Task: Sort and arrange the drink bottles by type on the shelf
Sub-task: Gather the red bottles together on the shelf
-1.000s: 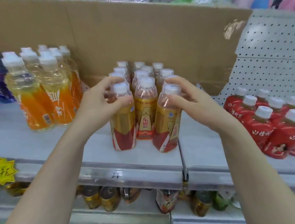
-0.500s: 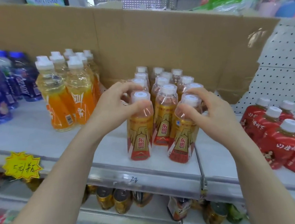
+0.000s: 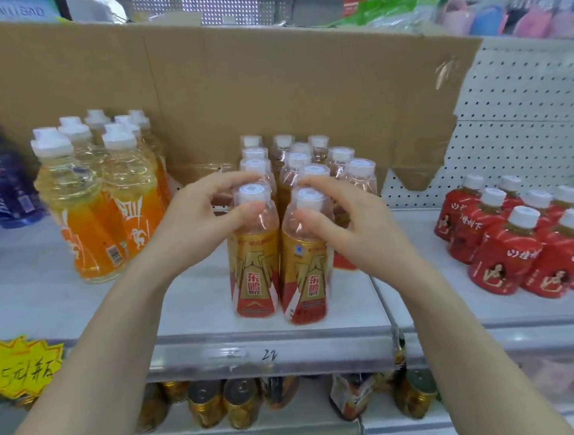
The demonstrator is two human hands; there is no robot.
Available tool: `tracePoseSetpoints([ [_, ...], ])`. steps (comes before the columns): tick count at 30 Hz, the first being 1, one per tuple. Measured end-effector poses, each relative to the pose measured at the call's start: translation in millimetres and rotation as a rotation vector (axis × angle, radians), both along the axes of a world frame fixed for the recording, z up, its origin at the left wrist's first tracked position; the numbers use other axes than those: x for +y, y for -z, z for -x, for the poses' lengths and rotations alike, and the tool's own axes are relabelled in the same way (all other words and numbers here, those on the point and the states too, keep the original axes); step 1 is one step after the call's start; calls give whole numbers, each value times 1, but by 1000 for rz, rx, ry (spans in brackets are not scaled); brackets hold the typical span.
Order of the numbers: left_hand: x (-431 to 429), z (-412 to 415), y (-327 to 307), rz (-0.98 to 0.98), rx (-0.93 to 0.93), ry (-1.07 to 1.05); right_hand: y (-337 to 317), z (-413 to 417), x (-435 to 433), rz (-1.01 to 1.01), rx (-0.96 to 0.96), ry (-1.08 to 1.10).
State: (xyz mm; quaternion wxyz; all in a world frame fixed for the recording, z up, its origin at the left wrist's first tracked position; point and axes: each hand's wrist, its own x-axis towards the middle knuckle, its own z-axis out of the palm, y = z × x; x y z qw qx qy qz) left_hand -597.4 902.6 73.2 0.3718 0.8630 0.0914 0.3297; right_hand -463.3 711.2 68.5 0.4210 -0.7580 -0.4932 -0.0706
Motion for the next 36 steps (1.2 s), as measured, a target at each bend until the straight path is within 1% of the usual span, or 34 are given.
tracePoseSetpoints([
  [9,13,1,3,23,-17,30,-1,-1,18,25,-96,40],
  [12,10,2,3,-27,8,-5,-3,-1,11,64,-92,-7],
  [14,6,2,3,-108,12,-52,-12,-10,1,8,-49,-11],
  [16,0,1,0,-241,-13,-108,-21,-35,-9,-123,-59,145],
  [17,-6,0,-2,-291,-26,-123,-25,-50,-13,-127,-80,243],
  [18,-11,-2,-5,-331,-34,-125,-26,-62,-14,-61,-90,314],
  [19,-17,-5,-8,-373,-36,-119,-25,-72,-13,40,-74,338],
  [21,-26,-11,-12,-456,-23,-102,-17,-82,-6,192,37,257],
  [22,-29,-13,-12,-493,-3,-99,-12,-84,-4,207,80,207],
  [25,-32,-18,-6,-585,64,-133,-8,-85,-9,144,51,167],
  [27,-31,-18,-5,-547,81,-130,-10,-80,-23,139,52,137],
  [29,-31,-17,-5,-518,85,-113,-12,-71,-44,154,105,53],
  [32,-31,-16,-5,-510,93,-104,-11,-53,-67,135,211,-130],
  [36,-32,-15,-3,-610,115,-105,0,-34,-58,83,178,-226],
])
